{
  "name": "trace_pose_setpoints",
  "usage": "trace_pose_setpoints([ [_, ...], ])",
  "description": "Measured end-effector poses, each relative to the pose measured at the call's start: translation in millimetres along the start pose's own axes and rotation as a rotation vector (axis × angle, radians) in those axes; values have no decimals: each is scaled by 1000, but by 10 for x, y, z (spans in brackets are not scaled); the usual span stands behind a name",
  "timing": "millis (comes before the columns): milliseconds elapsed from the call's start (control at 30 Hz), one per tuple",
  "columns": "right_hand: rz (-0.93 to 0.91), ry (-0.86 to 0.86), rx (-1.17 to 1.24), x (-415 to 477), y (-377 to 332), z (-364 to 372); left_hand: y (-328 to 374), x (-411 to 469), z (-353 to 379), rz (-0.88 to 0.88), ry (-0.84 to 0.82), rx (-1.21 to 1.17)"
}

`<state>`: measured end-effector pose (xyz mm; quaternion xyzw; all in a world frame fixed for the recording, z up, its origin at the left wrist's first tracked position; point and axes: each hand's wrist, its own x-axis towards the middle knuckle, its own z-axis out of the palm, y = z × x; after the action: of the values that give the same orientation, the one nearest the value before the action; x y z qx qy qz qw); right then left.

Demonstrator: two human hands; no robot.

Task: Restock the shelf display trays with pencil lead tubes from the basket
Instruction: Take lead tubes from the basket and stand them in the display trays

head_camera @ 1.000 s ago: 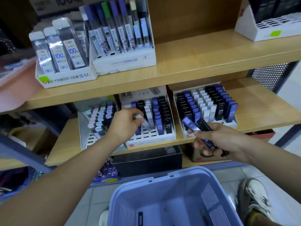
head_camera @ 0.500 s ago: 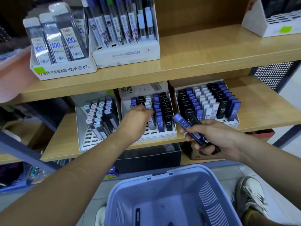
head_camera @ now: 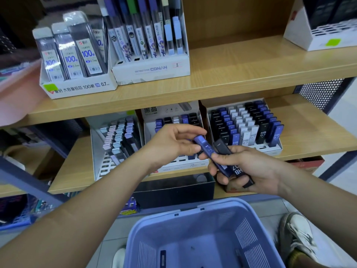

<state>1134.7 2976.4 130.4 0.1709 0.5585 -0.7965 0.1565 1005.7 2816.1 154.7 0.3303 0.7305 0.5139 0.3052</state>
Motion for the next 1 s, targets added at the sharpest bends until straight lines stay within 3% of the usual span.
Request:
trace_pose_setpoints([
  [100, 39, -83, 92, -8, -9, 2, 8, -38, -49, 8, 54, 14],
  [267, -37, 99, -69, 35, 9, 49, -27, -96, -35, -62, 130, -76],
  [400, -43, 150, -186, 50, 3, 127, -30, -119, -33, -77, 188, -192],
  [633, 57, 190, -113, 144, 28, 142, -96, -133, -257, -89, 288, -37],
  [733, 9, 193, -304, 148, 40, 146, -113, -134, -360, -82, 317, 139],
  [900, -81, 319, -560, 140, 6, 164, -181, -163, -540, -29, 365, 765],
  [1000, -140, 352, -654, 146, -1, 140, -214, -168, -542, -3, 382, 866],
])
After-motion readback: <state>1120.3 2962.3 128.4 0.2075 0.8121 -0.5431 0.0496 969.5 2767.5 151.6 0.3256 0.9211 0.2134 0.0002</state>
